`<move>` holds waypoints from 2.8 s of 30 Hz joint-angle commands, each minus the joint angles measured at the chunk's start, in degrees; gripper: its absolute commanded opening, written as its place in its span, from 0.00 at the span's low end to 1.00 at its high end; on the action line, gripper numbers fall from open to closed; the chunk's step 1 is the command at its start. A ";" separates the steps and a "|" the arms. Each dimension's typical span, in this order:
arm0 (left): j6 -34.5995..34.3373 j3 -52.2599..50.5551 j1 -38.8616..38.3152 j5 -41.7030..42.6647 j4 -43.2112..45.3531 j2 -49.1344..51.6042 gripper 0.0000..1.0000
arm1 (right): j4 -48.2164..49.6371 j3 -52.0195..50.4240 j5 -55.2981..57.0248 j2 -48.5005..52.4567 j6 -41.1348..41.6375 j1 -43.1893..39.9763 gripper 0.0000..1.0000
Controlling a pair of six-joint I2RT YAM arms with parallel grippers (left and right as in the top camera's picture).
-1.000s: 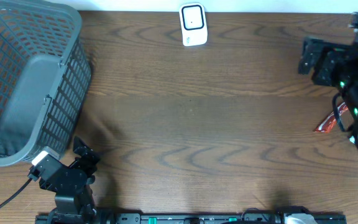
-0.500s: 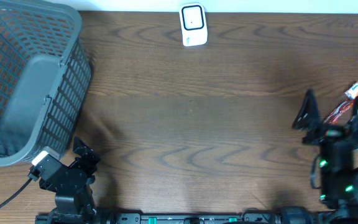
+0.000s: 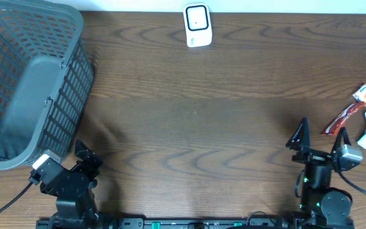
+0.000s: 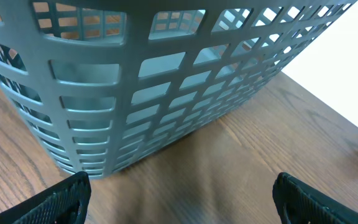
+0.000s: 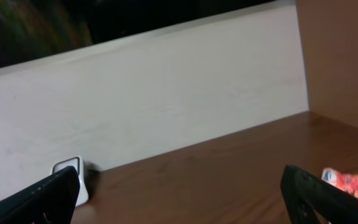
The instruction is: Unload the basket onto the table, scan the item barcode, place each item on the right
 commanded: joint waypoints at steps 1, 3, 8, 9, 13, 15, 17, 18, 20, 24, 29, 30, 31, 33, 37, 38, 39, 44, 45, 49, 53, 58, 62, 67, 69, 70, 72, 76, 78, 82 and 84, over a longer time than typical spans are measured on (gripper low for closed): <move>-0.09 0.15 -0.13 -0.31 -0.04 -0.20 0.93 | -0.15 -2.54 0.28 -1.29 1.49 -0.50 0.99; -0.09 0.15 -0.13 -0.33 -0.04 -0.20 0.93 | -0.48 -3.43 0.28 -1.29 1.46 -0.50 0.99; -0.09 0.15 -0.13 -0.33 -0.04 -0.20 0.93 | -4.42 -5.27 0.48 -1.29 1.36 -0.50 0.99; -0.09 0.15 -0.13 -0.33 -0.04 -0.20 0.93 | -5.86 -5.27 0.50 -1.29 1.33 -0.50 0.99; -0.09 0.15 -0.13 -0.31 -0.04 -0.20 0.93 | -8.74 -5.27 0.11 -1.29 1.38 -0.50 0.99; -0.09 0.15 -0.13 -0.33 -0.04 -0.20 0.93 | -8.74 -5.27 0.09 -1.27 1.36 -0.61 0.99; -0.09 0.15 -0.13 -0.33 -0.04 -0.20 0.93 | -8.76 -5.27 0.04 -1.27 1.36 -0.61 0.99; -0.09 0.15 -0.13 -0.33 -0.04 -0.20 0.93 | -8.74 -5.27 0.07 -1.27 1.36 -0.61 0.99; -0.09 0.15 -0.13 -0.33 -0.04 -0.20 0.93 | -8.74 -5.27 0.07 -1.27 1.36 -0.61 0.99; -0.09 0.15 -0.13 -0.33 -0.04 -0.20 0.93 | -8.74 -5.27 0.07 -1.27 1.36 -0.61 0.99; -0.09 0.15 -0.13 -0.33 -0.04 -0.20 0.93 | -8.74 -5.27 0.07 -1.27 1.36 -0.61 0.99; -0.09 0.15 -0.13 -0.31 -0.04 -0.20 0.94 | -8.74 -5.27 0.07 -1.27 1.36 -0.61 0.99; -0.09 0.15 -0.13 -0.31 -0.04 -0.20 0.93 | -8.76 -5.27 0.07 -1.27 1.36 -0.61 0.99; -0.09 0.15 -0.13 -0.33 -0.04 -0.20 0.93 | -8.76 -5.27 0.07 -1.27 1.36 -0.61 0.99; -0.09 0.15 -0.13 -0.33 -0.59 -0.20 0.93 | -8.74 -5.27 0.07 -1.27 1.36 -0.61 0.99; 0.11 0.15 -0.13 -0.52 -1.07 -0.20 0.93 | -8.74 -5.27 0.07 -1.27 1.36 -0.61 0.99; 0.09 0.09 -0.13 -0.50 -1.03 -0.20 0.93 | -8.74 -5.27 0.07 -1.27 1.36 -0.61 0.99; -0.07 -4.74 1.07 -0.50 8.70 -0.22 0.93 | -8.76 -5.27 0.07 -1.27 1.36 -0.61 0.99; -0.07 -6.64 1.31 -0.26 12.72 -0.22 0.93 | -8.74 -5.27 0.07 -1.27 1.36 -0.61 0.99; 0.31 -12.85 1.62 2.56 26.45 -0.55 0.93 | -8.76 -5.27 0.07 -1.27 1.36 -0.61 0.99; 5.77 -18.01 2.01 5.97 38.86 -1.22 0.93 | -8.74 -5.27 0.07 -1.27 1.36 -0.61 0.99; 13.66 -20.92 4.22 13.25 42.18 -4.33 0.93 | -8.74 -5.27 0.07 -1.27 1.36 -0.61 0.99; 20.61 -22.05 5.18 17.86 41.66 -8.17 0.93 | -8.76 -5.27 0.07 -1.27 1.36 -0.61 0.99; 21.38 -23.56 5.11 19.23 35.87 -8.85 0.93 | -8.76 -5.27 0.07 -1.27 1.36 -0.61 0.99; 22.45 -23.56 5.14 20.00 34.10 -8.85 0.93 | -8.76 -5.27 0.07 -1.27 1.36 -0.61 0.99; 24.17 -23.56 5.14 20.68 34.05 -8.85 0.93 | -8.74 -5.27 0.07 -1.27 1.36 -0.61 0.99; 26.73 -23.56 5.14 21.16 34.01 -8.85 0.93 | -8.76 -5.27 0.07 -1.27 1.36 -0.61 0.99; 27.02 -23.56 5.14 21.70 33.88 -8.85 0.93 | -8.76 -5.27 0.07 -1.27 1.36 -0.61 0.99; 26.99 -23.56 5.11 22.01 33.83 -8.85 0.93 | -8.76 -5.27 0.07 -1.27 1.36 -0.61 0.99; 27.04 -23.56 5.11 22.18 33.83 -8.85 0.93 | -8.76 -5.27 0.07 -1.27 1.36 -0.61 0.99; 27.39 -23.56 5.14 22.49 33.81 -8.85 0.93 | -8.74 -5.27 0.07 -1.27 1.36 -0.61 0.99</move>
